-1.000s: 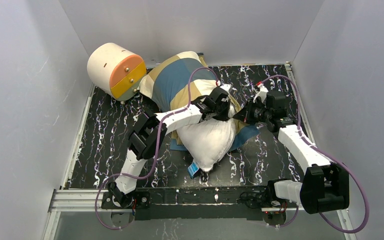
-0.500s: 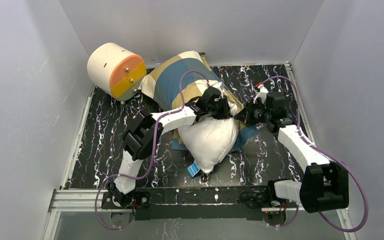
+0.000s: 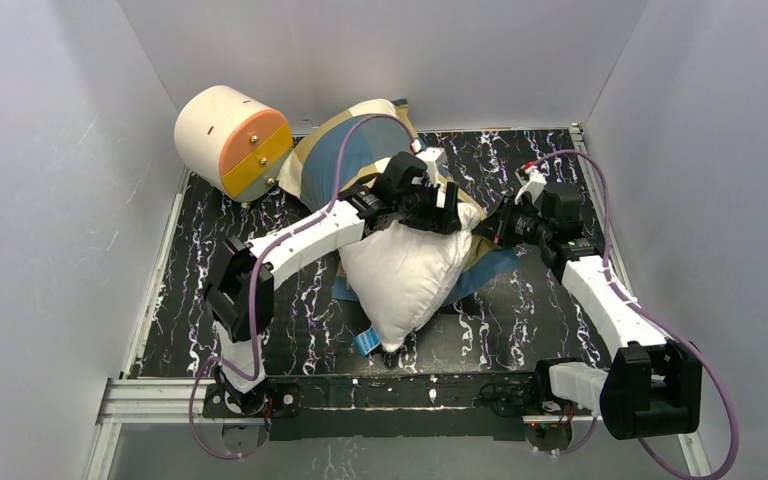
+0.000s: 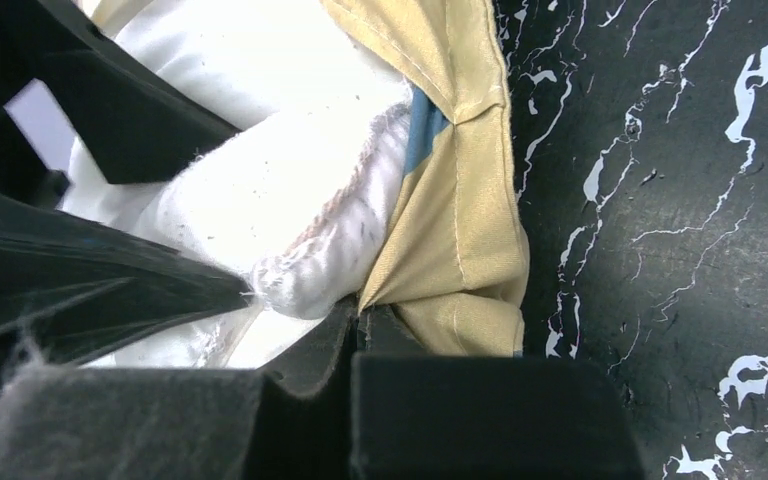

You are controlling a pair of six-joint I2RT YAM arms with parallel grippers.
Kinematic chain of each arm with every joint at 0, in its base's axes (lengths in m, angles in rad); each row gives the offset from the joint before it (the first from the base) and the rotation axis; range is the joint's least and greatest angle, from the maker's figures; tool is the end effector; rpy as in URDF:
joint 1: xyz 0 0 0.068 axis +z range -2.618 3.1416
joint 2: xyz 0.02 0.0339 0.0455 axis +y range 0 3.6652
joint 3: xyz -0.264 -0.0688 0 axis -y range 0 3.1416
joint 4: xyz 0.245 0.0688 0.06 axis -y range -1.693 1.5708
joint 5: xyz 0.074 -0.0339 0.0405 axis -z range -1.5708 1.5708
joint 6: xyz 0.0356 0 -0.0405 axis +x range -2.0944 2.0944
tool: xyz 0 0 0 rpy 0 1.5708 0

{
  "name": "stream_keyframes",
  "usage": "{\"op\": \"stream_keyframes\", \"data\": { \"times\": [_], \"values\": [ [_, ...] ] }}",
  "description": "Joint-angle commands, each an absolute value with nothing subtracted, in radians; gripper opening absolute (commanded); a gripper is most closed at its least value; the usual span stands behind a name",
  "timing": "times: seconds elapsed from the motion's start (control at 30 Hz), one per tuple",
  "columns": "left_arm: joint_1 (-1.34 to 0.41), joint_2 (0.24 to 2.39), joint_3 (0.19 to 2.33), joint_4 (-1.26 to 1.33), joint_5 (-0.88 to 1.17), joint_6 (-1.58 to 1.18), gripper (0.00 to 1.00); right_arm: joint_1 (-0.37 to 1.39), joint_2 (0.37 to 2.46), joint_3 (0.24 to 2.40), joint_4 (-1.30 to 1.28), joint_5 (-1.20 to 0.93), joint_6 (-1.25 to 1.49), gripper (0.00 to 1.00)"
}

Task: Put the pillow into the pillowcase
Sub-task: Stuff the pillow into the pillowcase.

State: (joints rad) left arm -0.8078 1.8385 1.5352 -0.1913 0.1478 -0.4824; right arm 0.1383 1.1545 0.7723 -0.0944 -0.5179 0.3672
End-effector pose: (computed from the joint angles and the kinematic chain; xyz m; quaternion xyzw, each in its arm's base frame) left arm 0.2987 -0.3200 0.3003 0.1761 0.8389 -0.3580 0.3703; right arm 0.2513 0.0528 0.2711 -0.0381 0.8354 0.3375 0.4322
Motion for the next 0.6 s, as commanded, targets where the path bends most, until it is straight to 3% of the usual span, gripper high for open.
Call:
{"op": "stream_keyframes", "data": {
  "times": [0.0,0.33,0.4,0.43,0.5,0.57],
  "values": [
    [-0.795,1.816,1.691,-0.402,0.125,-0.347,0.8,0.126,1.119,0.83,0.002,-0.527,0.37,0.01],
    [-0.844,2.042,1.848,-0.396,0.232,-0.247,0.86,0.123,1.123,0.847,0.004,-0.542,0.37,0.01],
    [-0.872,2.118,1.855,-0.383,0.235,-0.212,0.84,0.122,1.13,0.852,0.014,-0.543,0.37,0.01],
    [-0.875,2.161,1.859,-0.386,0.235,-0.204,0.75,0.12,1.135,0.859,0.019,-0.544,0.37,0.01],
    [-0.87,2.22,1.842,-0.395,0.16,-0.213,0.35,0.111,1.139,0.883,0.003,-0.552,0.352,0.01],
    [-0.865,2.24,1.796,-0.389,0.004,-0.211,0.07,0.085,1.127,0.908,-0.026,-0.614,0.334,0.01]
  ]
}}
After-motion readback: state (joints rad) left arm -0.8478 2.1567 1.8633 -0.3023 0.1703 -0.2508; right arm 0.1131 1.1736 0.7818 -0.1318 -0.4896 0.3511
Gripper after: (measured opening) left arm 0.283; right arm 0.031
